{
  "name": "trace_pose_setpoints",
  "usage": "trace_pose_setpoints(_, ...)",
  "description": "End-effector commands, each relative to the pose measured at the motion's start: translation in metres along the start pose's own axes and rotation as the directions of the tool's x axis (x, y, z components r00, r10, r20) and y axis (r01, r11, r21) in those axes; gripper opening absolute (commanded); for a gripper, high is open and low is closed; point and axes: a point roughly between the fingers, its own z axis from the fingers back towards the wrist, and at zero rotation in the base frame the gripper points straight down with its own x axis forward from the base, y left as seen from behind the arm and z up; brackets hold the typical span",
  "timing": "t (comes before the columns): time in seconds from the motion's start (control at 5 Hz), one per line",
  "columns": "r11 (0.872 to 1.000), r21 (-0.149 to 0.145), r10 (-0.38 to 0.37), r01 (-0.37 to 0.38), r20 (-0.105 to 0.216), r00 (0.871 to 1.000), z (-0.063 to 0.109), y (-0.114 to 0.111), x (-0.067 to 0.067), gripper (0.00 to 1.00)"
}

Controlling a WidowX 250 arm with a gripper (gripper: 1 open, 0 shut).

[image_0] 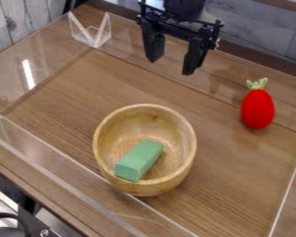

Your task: Remove the green stick from the brown bowl and put it on the table

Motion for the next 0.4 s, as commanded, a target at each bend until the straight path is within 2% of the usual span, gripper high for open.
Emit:
trace_pose_setpoints(0.0,1.000,0.002,-0.027,0.027,-0.017,0.999,-0.019,0.009,-0.015,1.00)
trace_pose_setpoints(0.2,1.000,0.005,-0.012,0.012,-0.024,1.000,-0.038,0.005,-0.040,1.00)
